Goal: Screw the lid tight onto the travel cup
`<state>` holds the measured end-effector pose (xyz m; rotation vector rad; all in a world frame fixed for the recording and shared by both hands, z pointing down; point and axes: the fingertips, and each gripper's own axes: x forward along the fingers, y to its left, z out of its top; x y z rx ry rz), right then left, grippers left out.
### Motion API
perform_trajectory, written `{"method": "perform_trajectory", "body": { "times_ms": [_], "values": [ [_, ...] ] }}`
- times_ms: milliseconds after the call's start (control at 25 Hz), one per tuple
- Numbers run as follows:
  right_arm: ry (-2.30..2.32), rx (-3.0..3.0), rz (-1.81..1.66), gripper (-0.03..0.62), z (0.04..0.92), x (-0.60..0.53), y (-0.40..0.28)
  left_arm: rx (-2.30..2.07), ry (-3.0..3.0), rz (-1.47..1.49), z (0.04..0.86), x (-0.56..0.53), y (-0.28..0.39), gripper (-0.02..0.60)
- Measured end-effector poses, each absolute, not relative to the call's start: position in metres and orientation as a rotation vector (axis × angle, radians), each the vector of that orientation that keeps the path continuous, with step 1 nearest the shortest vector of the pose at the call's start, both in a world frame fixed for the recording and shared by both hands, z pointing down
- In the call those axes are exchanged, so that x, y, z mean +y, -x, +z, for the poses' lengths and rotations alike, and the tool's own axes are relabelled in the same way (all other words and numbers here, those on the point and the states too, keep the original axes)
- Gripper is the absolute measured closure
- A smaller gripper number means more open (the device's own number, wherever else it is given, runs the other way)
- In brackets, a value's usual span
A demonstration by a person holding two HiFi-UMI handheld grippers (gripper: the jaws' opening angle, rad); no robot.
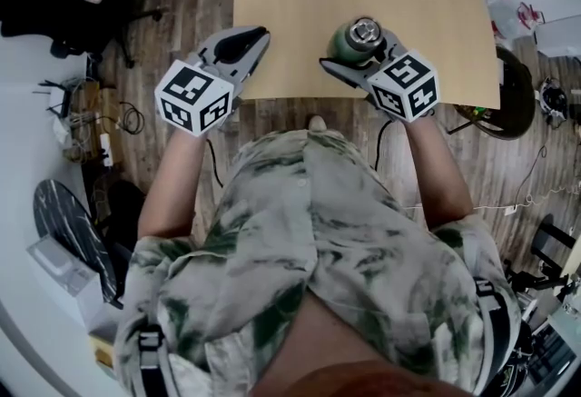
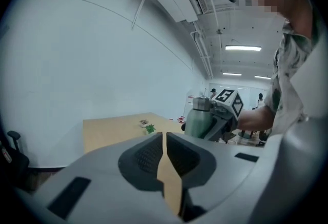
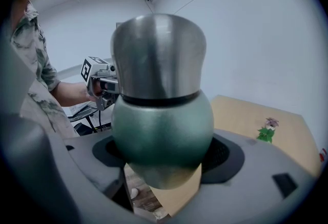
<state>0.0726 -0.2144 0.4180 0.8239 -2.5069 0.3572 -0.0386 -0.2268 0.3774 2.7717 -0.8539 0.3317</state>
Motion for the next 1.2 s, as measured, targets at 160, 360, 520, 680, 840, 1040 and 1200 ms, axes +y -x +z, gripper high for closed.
{"method": "perform_trajectory", "body": {
  "times_ms": [160, 360, 520, 680, 840, 1040, 1200],
  "values": [
    [-0.852, -2.504, 0.353, 0.194, 0.416, -0.216, -0.080, -0.865, -2.737, 0.357, 0.389, -0.220, 0.041, 0.549],
    [-0.864, -2.502, 0.350, 0.195, 0.415, -0.219, -0.086, -0.882, -2.694, 0.379, 0.402, -0.213, 0.043, 0.555],
    [-0.868, -2.501, 0.347, 0.195, 0.414, -0.221, -0.090, -0.890, -2.685, 0.414, 0.409, -0.210, 0.044, 0.558],
    [-0.868, -2.502, 0.341, 0.194, 0.413, -0.223, -0.090, -0.894, -2.678, 0.434, 0.413, -0.207, 0.046, 0.558],
    [-0.869, -2.504, 0.340, 0.194, 0.414, -0.226, -0.092, -0.898, -2.664, 0.432, 0.417, -0.209, 0.046, 0.558],
    [-0.879, -2.501, 0.337, 0.194, 0.414, -0.228, -0.093, -0.898, -2.652, 0.436, 0.422, -0.207, 0.047, 0.558],
    [-0.882, -2.495, 0.330, 0.195, 0.416, -0.228, -0.094, -0.899, -2.644, 0.443, 0.426, -0.206, 0.049, 0.558]
  ]
}}
